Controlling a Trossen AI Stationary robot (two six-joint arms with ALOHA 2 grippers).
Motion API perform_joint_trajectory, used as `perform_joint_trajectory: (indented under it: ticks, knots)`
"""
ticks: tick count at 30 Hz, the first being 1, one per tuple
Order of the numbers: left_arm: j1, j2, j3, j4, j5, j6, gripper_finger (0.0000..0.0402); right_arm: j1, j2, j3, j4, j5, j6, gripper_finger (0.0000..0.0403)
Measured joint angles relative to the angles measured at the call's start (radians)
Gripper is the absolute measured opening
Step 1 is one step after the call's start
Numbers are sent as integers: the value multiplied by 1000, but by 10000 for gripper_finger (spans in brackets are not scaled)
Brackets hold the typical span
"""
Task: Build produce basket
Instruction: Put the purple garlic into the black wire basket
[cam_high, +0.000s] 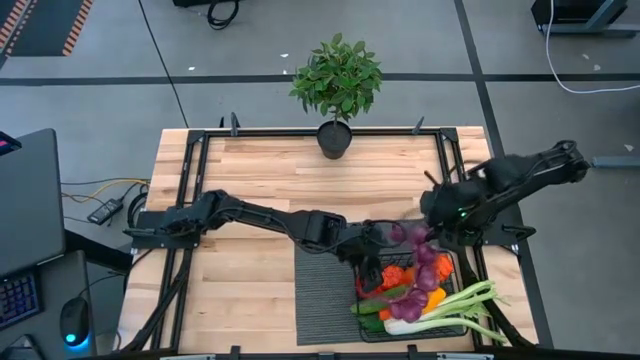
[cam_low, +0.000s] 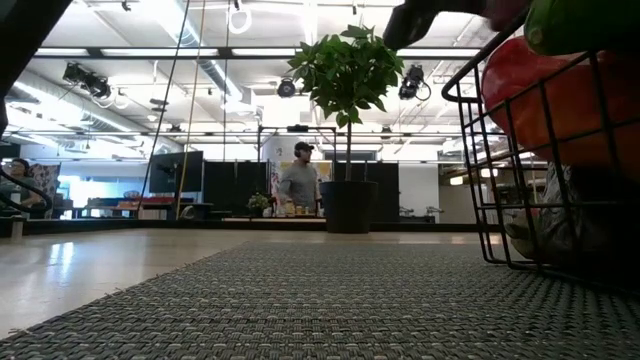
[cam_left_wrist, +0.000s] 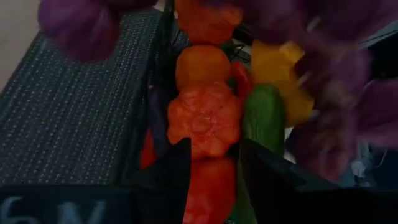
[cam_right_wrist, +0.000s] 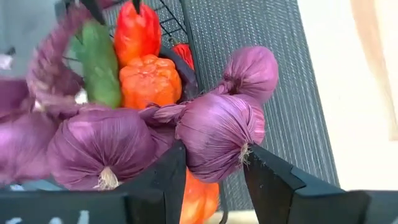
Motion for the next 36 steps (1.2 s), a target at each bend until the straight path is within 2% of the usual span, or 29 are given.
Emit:
perform_joint_trajectory:
  ticks: [7, 16, 19, 28, 36]
  knots:
    - [30, 0, 0, 0, 7, 1, 138, 40, -1, 142, -100, -29, 237, 154]
    - [54, 0, 0, -2, 66, 3, 138, 176, 52, 147, -91, -184, 640, 153]
    - [55, 0, 0, -2, 66, 13, 135, 239, 84, 147, -90, -199, 727, 153]
    - [50, 0, 0, -8, 68, 27, 135, 356, 144, 147, -47, -147, 920, 153]
    - [50, 0, 0, -14, 80, 28, 135, 414, 204, 147, -47, -55, 912, 166]
